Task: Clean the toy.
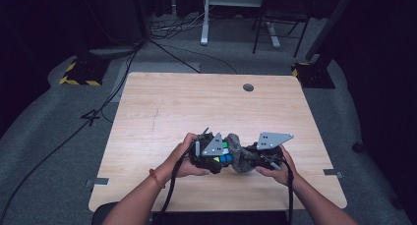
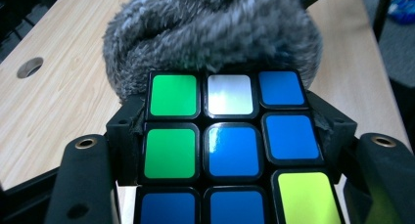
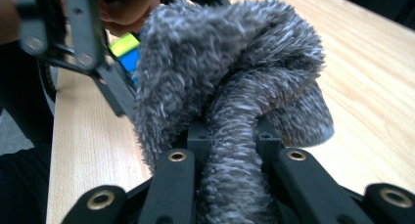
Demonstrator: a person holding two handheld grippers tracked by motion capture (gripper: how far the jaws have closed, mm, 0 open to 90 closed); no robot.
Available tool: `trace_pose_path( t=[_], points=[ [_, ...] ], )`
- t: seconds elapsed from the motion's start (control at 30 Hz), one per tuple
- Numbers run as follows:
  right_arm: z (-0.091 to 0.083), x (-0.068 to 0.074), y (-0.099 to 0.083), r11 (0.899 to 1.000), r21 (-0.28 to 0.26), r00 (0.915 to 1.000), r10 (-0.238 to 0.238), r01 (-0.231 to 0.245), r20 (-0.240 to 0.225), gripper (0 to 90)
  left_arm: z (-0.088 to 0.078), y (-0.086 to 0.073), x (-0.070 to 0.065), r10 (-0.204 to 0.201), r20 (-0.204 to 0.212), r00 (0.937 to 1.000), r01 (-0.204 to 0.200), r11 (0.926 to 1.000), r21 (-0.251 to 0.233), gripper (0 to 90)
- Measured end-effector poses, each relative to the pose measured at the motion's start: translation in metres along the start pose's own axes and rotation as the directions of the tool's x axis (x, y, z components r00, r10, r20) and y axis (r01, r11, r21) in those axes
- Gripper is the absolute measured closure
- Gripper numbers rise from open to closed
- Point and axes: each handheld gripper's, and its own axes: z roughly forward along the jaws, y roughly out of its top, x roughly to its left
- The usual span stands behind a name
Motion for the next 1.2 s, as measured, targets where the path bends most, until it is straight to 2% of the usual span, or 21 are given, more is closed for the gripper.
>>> trace_pose_path(
  t=[0.07, 0.27, 0.37, 0.47, 0.57, 0.6, 0.7, 0.83, 1.0, 1.2],
  points=[
    [0.004, -0.002, -0.003, 0.999, 0.046, 0.9999, 0.0, 0.0, 0.011, 76.9, -0.002, 0.001, 0.001, -0.002, -0.002, 1.0, 0.002, 0.9999, -0.014, 33.4],
    [0.017, -0.008, -0.011, 0.991, 0.129, 0.9992, 0.036, -0.034, -0.015, 76.7, -0.008, 0.001, 0.003, -0.019, 0.015, 0.9997, 0.02, 0.9984, -0.053, 33.4],
    [0.018, -0.008, -0.011, 0.992, 0.121, 0.9991, 0.036, -0.034, -0.02, 76.7, -0.004, 0.0, 0.001, 0.006, -0.006, 1.0, -0.006, 0.9999, -0.012, 33.3],
    [0.012, -0.005, -0.007, 0.995, 0.096, 0.9995, 0.029, -0.027, -0.014, 76.8, -0.001, 0.0, 0.0, 0.017, -0.016, 0.9997, -0.017, 0.9998, 0.01, 33.2],
    [0.006, -0.003, -0.004, 0.998, 0.056, 0.9998, 0.016, -0.015, -0.014, 76.9, 0.004, 0.0, -0.003, 0.041, -0.037, 0.9985, -0.039, 0.9973, 0.062, 33.3],
    [0.003, -0.001, -0.001, 0.999, 0.036, 0.9996, 0.016, -0.015, -0.025, 76.9, 0.005, 0.0, -0.003, 0.046, -0.033, 0.9984, -0.044, 0.9971, 0.062, 33.2],
    [0.001, 0.001, 0.001, 1.0, 0.03, 0.9998, -0.002, 0.003, -0.02, 77.0, 0.006, 0.0, -0.003, 0.042, -0.026, 0.9988, -0.04, 0.9974, 0.059, 33.2],
    [-0.001, 0.001, 0.002, 1.0, 0.009, 0.9998, -0.005, 0.005, -0.019, 77.2, 0.008, -0.001, -0.002, 0.023, -0.014, 0.9996, -0.022, 0.9981, 0.057, 33.1],
    [-0.003, 0.005, 0.005, 1.0, -0.015, 0.9996, -0.018, 0.018, -0.021, 77.3, 0.014, -0.001, -0.002, 0.013, 0.006, 0.9999, -0.013, 0.9968, 0.079, 33.0],
    [-0.004, 0.011, 0.008, 0.998, -0.046, 0.9981, -0.046, 0.044, -0.042, 77.2, 0.024, -0.002, -0.004, 0.026, 0.024, 0.9994, -0.029, 0.9919, 0.123, 33.1]
  ],
)
